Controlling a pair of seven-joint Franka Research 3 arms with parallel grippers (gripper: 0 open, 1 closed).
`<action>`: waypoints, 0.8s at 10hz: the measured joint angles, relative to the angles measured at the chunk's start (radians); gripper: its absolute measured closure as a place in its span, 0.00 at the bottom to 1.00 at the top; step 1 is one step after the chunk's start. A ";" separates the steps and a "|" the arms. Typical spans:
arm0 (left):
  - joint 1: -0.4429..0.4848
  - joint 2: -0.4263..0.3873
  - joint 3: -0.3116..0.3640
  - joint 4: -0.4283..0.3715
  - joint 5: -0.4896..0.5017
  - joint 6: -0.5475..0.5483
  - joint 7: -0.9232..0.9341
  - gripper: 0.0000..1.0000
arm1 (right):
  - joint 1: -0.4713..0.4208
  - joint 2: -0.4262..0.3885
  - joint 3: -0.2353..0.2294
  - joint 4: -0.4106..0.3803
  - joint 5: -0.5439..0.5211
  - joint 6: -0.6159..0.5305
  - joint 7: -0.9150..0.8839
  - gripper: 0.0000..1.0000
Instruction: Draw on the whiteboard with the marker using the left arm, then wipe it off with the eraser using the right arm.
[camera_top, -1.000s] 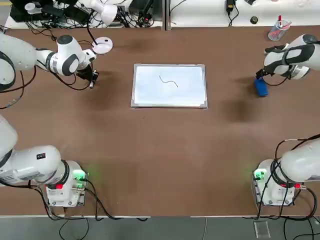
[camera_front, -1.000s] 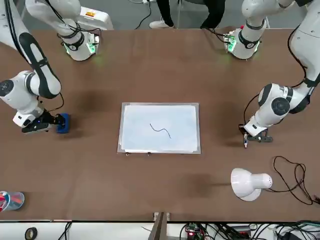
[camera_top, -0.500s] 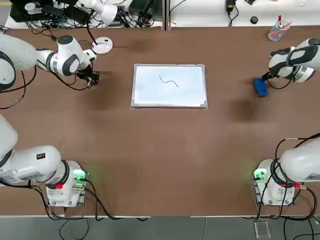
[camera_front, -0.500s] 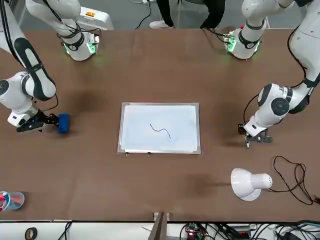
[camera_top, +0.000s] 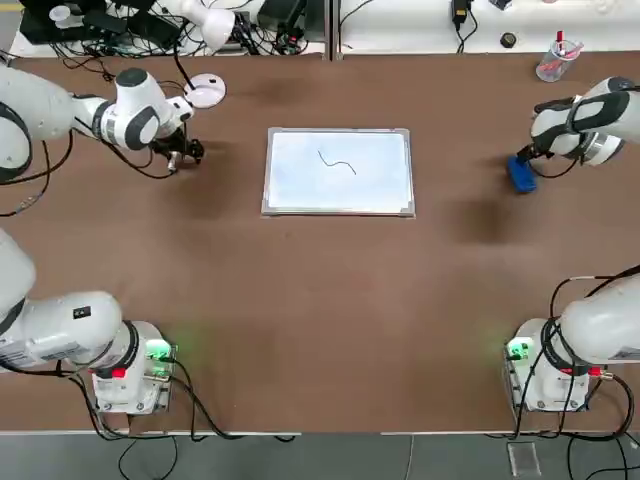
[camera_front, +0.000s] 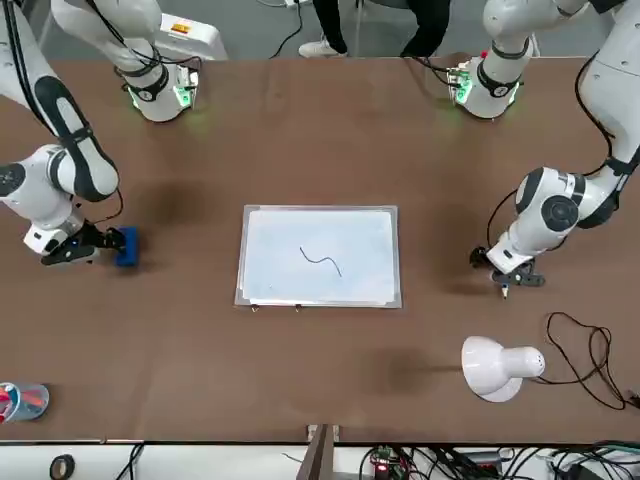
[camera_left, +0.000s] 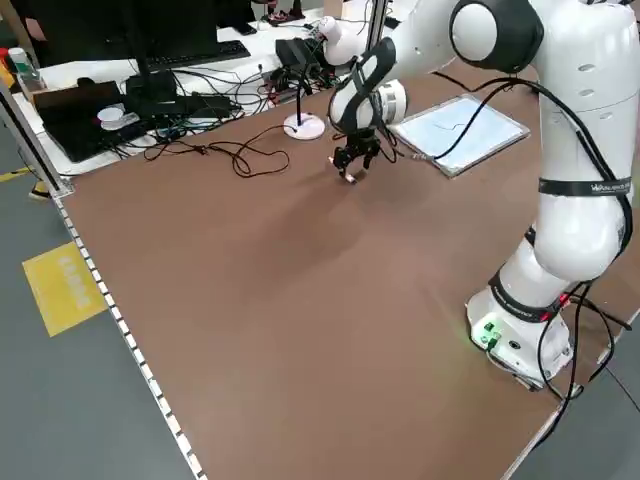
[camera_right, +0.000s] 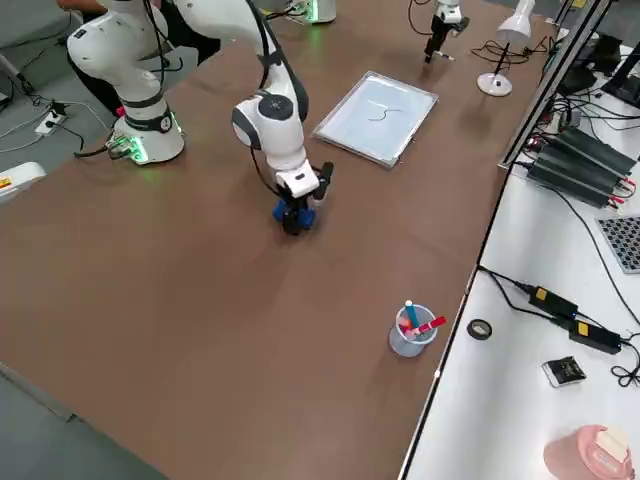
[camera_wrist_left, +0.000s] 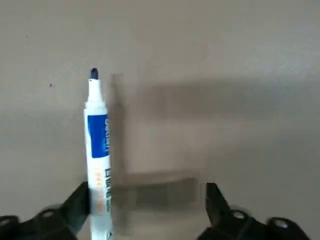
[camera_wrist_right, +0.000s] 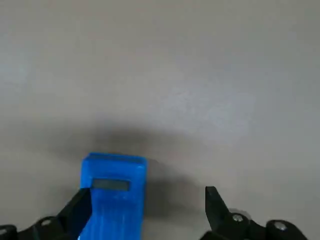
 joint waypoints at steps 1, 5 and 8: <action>-0.001 0.000 -0.003 0.010 0.000 -0.018 0.000 0.00 | 0.001 0.000 0.000 0.000 0.000 -0.002 0.006 0.00; -0.004 -0.001 -0.022 0.033 0.000 -0.042 0.000 0.00 | 0.000 0.000 -0.001 -0.003 0.001 -0.012 0.045 0.00; -0.011 -0.001 -0.028 0.039 0.000 -0.046 -0.001 0.00 | 0.003 0.000 0.001 -0.004 0.001 -0.024 0.093 0.00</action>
